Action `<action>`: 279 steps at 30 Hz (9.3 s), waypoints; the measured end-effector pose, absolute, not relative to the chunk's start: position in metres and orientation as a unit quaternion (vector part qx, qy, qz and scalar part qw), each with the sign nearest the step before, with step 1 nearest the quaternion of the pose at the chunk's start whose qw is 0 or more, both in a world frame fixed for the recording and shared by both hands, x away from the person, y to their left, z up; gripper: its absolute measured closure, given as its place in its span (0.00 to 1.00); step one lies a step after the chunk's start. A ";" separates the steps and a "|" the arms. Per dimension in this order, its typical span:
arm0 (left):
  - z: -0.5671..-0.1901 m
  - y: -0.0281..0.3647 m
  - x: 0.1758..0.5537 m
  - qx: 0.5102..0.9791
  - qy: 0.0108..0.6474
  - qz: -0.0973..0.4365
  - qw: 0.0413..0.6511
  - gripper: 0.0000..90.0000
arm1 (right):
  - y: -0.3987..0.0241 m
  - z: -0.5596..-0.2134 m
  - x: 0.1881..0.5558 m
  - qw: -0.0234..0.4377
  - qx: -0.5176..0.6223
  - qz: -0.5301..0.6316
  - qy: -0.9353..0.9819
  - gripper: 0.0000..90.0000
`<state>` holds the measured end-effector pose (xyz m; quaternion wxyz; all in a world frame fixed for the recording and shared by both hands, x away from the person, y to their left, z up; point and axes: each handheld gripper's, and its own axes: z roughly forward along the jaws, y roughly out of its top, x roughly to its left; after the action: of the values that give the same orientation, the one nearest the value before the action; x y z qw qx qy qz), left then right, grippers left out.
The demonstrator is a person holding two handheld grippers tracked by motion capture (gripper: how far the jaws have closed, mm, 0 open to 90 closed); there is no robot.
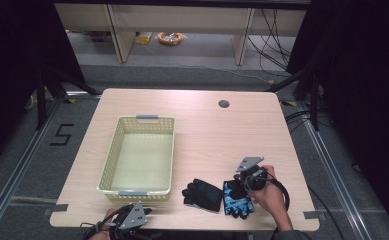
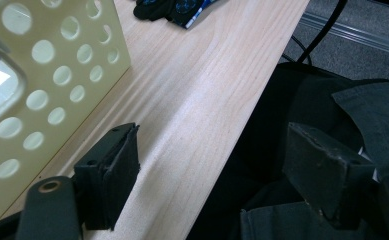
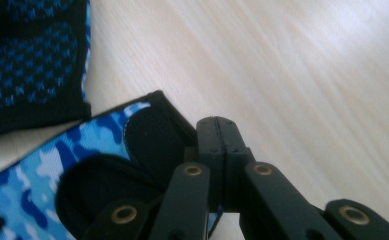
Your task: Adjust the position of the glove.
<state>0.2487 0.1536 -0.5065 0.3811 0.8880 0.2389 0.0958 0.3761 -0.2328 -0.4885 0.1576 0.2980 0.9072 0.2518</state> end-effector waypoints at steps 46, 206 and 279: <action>-0.506 0.154 0.250 0.890 0.238 0.100 0.377 0.24 | -0.287 -0.473 0.274 0.160 0.366 0.289 0.870 0.78; -0.503 0.054 0.296 0.900 0.160 0.212 0.345 0.94 | -0.203 -0.511 0.297 -0.005 0.498 0.465 0.731 0.87; -0.502 0.063 0.283 0.898 0.208 0.119 0.369 0.50 | -0.207 -0.471 0.298 0.078 0.414 0.388 0.820 0.93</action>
<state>0.2834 0.0633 -0.5025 0.3695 0.8977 0.2084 0.1192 0.2978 -0.2072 -0.4715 0.0783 0.4137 0.8196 0.3884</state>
